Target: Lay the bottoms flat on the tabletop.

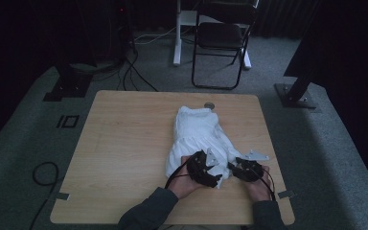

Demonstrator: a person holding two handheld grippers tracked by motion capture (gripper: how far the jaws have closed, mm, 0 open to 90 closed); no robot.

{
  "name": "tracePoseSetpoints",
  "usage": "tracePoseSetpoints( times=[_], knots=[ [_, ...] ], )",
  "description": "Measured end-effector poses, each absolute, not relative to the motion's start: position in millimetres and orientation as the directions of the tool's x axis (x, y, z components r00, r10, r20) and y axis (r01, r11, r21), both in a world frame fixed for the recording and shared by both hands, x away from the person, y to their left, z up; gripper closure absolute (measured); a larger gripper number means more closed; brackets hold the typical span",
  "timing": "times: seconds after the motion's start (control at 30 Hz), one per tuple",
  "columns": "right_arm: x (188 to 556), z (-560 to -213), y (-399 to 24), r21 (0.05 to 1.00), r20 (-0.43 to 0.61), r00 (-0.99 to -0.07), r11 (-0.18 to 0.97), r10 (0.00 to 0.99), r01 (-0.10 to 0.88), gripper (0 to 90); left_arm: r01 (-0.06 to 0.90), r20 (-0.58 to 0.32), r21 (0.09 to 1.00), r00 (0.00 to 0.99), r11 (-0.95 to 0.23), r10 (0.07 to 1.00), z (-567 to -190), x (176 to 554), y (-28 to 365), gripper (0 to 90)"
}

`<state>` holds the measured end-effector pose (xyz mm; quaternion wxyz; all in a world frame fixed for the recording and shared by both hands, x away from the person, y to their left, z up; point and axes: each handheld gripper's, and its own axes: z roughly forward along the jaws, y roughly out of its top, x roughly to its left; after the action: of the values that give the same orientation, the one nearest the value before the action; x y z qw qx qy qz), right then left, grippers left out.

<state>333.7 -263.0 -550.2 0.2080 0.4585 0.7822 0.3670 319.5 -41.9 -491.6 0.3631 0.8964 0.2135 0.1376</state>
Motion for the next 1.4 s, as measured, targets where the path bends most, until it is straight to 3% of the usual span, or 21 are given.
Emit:
tracePoseSetpoints(
  times=[0.07,0.17,0.33,0.4,0.6,0.87,1.4],
  knots=[
    [333.7,-550.3,-263.2,0.765,0.011,-0.494,0.311,0.869,0.564,53.4,0.291,0.108,0.699,0.861,-0.653,0.498,-496.5,321.5,-42.5,25.1],
    [333.7,-550.4,-263.4,0.766,0.011,-0.496,0.311,0.868,0.563,53.5,0.32,0.109,0.688,0.842,-0.652,0.528,-501.8,324.4,-40.9,33.9],
    [333.6,-550.5,-263.6,0.767,0.01,-0.497,0.312,0.868,0.561,53.4,0.355,0.086,0.687,0.827,-0.634,0.556,-503.3,330.9,-32.2,73.4],
    [333.6,-550.6,-263.7,0.767,0.01,-0.498,0.313,0.867,0.56,53.4,0.365,0.076,0.696,0.819,-0.618,0.569,-500.3,332.8,-26.4,83.4],
    [333.5,-550.7,-264.0,0.768,0.012,-0.499,0.311,0.867,0.56,53.4,0.373,0.057,0.733,0.799,-0.569,0.598,-489.8,333.3,-6.8,86.0],
    [333.1,-550.7,-264.1,0.768,0.012,-0.499,0.311,0.867,0.56,53.4,0.427,0.015,0.78,0.718,-0.457,0.696,-480.0,338.0,48.1,85.9],
    [332.9,-550.7,-264.3,0.768,0.013,-0.5,0.311,0.866,0.559,53.4,0.563,-0.055,0.797,0.428,-0.219,0.902,-484.5,328.0,198.8,83.6]
  ],
)
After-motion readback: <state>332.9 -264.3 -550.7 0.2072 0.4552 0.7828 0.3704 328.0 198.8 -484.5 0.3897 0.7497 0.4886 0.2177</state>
